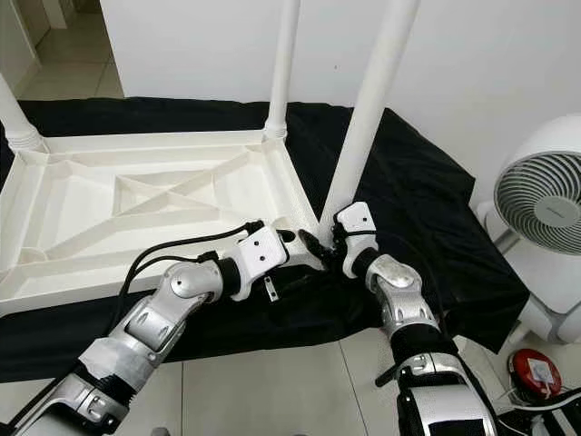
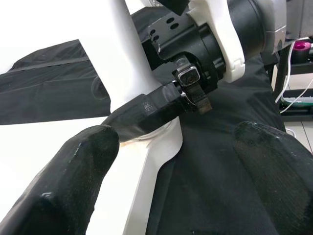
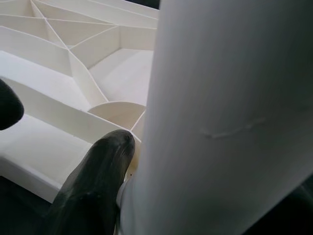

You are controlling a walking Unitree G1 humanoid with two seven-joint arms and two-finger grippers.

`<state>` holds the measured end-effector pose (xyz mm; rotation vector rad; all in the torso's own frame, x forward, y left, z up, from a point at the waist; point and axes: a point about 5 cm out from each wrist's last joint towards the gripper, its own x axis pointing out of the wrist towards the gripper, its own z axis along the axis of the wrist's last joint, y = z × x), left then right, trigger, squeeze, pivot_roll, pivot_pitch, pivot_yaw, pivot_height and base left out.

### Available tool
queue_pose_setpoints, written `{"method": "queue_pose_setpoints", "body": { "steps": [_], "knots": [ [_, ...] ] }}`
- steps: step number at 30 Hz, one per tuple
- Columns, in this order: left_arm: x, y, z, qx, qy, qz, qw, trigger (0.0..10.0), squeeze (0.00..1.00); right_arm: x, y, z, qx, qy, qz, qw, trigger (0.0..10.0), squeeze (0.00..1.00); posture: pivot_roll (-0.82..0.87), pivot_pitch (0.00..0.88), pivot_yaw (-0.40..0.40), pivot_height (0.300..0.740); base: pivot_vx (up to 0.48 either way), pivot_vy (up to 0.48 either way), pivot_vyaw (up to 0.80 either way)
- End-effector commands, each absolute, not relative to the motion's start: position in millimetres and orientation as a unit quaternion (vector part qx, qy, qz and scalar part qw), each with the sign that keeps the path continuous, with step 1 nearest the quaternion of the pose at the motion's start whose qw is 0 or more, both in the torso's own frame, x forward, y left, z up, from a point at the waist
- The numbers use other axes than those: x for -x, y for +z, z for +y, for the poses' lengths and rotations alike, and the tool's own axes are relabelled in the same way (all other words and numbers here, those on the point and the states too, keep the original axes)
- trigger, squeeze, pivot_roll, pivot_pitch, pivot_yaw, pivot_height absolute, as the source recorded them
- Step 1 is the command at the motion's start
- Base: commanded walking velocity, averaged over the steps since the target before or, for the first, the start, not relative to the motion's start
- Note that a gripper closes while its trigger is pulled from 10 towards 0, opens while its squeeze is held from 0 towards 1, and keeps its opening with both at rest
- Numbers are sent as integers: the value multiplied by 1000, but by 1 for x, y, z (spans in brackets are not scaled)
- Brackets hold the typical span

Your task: Building children table

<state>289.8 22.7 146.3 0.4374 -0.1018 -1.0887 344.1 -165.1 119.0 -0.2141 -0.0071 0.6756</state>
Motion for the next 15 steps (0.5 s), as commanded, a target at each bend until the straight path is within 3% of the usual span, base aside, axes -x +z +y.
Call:
{"method": "queue_pose_setpoints", "body": {
  "steps": [1,9,10,15],
  "knots": [
    [-293,147,22,-212,-510,-50,832,10000,0,-342,112,-156,120,368,12,922,0,0,-52,0,-73,740,0,0,0],
    [-296,149,22,-210,-507,-54,835,10000,0,-338,107,-159,106,375,11,921,0,0,-65,0,-74,740,0,0,0],
    [-295,149,21,-209,-507,-53,835,10000,0,-339,106,-160,101,364,10,926,10000,0,-65,0,-74,740,0,0,0],
    [-294,147,21,-206,-507,-52,835,10000,0,-341,110,-163,75,315,-5,946,10000,0,-71,0,-79,740,0,0,0]
  ]
}}
